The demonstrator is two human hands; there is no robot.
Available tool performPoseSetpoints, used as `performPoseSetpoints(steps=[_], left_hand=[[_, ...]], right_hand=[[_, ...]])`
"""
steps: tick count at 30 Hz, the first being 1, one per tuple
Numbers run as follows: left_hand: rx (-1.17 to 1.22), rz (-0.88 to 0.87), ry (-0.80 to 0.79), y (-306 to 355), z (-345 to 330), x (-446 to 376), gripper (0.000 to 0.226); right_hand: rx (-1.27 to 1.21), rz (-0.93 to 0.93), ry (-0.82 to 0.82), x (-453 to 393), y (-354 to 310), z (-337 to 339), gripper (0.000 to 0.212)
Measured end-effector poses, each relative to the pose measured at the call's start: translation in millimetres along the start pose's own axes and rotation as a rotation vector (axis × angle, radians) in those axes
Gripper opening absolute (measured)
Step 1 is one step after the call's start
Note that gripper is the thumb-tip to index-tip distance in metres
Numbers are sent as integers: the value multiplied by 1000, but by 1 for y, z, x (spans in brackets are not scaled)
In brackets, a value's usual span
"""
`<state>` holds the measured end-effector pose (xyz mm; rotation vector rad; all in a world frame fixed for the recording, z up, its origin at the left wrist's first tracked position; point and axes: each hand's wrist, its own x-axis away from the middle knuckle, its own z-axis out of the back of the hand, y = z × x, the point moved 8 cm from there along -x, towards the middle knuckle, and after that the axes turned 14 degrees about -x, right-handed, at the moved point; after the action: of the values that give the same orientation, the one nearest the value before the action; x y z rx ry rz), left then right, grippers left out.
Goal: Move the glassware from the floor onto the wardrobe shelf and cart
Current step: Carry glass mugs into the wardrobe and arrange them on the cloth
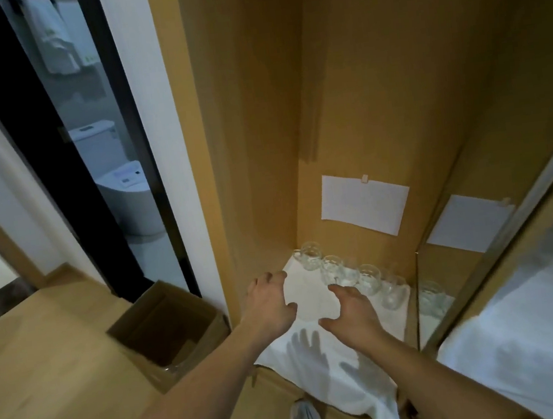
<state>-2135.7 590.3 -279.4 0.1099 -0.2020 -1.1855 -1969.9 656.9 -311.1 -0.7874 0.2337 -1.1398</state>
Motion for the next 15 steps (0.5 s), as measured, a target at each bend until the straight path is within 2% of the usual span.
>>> performPoseSetpoints(steps=[4,9,15], left_hand=[[29,16,6,-16,-3,-47,58],[-6,23,-94,-33,-27,-132,61],[36,19,-180,-25,-67,-246,65]], right_hand=[[-23,-20,-32,-62,-5,-14,81],[-90,-83,-62,-155,1,-22,79],[-171,-252,-78,-252,57,-36,71]])
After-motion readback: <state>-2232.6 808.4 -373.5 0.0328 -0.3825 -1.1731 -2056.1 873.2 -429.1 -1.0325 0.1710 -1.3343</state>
